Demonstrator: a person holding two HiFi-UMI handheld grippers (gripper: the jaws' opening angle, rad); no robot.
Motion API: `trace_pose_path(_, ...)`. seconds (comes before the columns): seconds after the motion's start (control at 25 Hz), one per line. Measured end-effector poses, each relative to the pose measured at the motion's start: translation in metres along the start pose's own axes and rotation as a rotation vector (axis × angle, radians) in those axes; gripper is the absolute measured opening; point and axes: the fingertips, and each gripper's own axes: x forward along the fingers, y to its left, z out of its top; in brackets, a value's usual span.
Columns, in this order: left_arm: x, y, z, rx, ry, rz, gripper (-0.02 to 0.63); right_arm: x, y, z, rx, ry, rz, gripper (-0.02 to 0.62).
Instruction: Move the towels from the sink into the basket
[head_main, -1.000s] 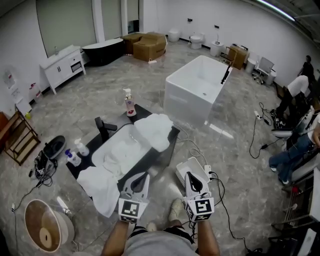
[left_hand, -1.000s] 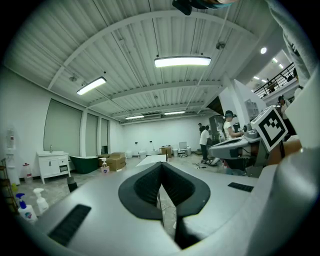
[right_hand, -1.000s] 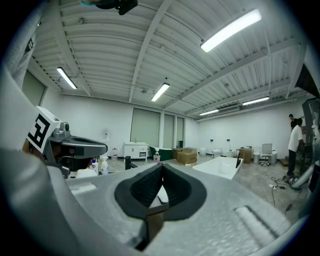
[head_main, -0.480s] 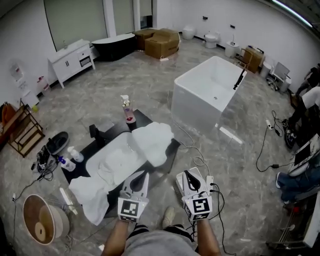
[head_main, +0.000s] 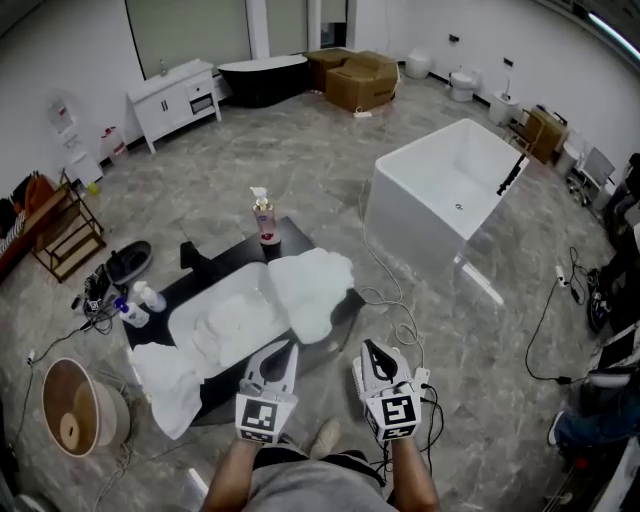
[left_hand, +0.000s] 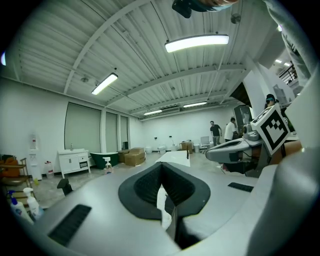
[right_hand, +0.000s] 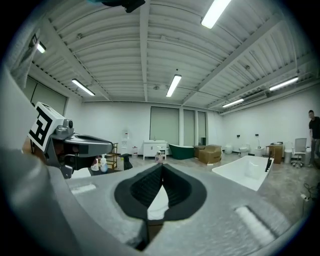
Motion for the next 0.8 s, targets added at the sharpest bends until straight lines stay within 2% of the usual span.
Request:
trace_pose_path(0.44, 0.022, 0.018, -0.013, -0.004, 0.049, 0.064, 0.009, 0.045, -0.006, -0.013, 0.022, 0.020, 0.081, 0.000)
trace_pose_path(0.8, 0.060, 0.066, -0.045, -0.035, 0.085, 0.077, 0.009, 0.118, -0.007, -0.036, 0.008, 0.078, 0.103, 0.000)
